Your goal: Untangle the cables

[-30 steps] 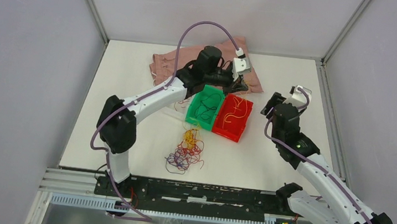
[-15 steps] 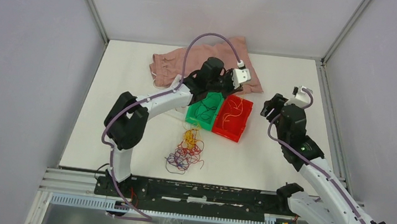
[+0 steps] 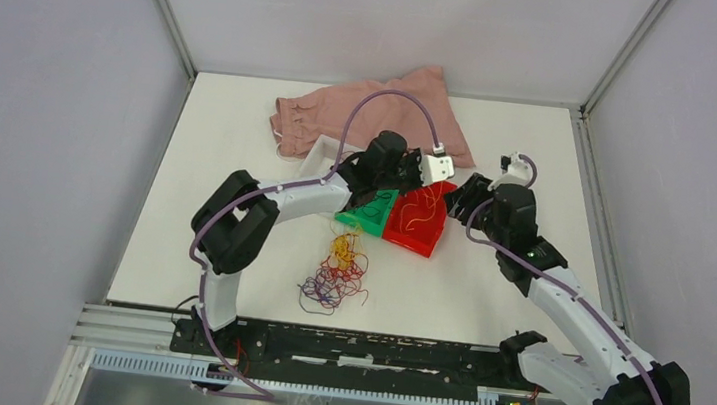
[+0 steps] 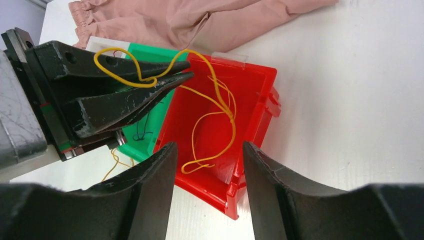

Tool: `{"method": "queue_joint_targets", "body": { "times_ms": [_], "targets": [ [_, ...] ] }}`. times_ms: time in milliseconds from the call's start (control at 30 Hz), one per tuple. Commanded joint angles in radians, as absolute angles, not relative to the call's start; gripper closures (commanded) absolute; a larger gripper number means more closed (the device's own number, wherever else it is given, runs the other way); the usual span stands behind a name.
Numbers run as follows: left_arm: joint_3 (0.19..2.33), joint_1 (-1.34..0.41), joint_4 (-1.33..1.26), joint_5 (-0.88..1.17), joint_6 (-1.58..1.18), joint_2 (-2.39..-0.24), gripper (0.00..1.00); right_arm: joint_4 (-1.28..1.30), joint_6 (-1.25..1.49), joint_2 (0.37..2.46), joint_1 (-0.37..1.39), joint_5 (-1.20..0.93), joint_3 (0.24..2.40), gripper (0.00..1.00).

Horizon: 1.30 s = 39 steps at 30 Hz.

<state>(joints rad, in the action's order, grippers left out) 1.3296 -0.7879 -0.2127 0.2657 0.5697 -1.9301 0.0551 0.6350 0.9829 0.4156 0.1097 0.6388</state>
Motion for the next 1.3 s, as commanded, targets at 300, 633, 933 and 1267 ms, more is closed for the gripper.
{"method": "queue_joint_targets", "body": {
  "times_ms": [300, 633, 933, 1267],
  "targets": [
    [1.375, -0.791, 0.011, 0.349, 0.745, -1.873, 0.35, 0.069, 0.688, 0.911, 0.277, 0.026, 0.663, 0.43],
    [1.579, -0.738, 0.507, 0.528, 0.888, -1.823, 0.12, 0.051, 0.7, 0.99, 0.239, -0.056, 0.707, 0.46],
    [1.719, -0.629, 0.813, 0.595, 0.85, -1.754, 0.13, 0.034, 0.677, 1.144, 0.331, -0.093, 0.778, 0.53],
    [1.304, -0.559, 0.695, 0.652, 0.614, -1.465, 0.26, 0.094, 0.579, 1.445, 0.539, 0.088, 0.93, 0.62]
  ]
}}
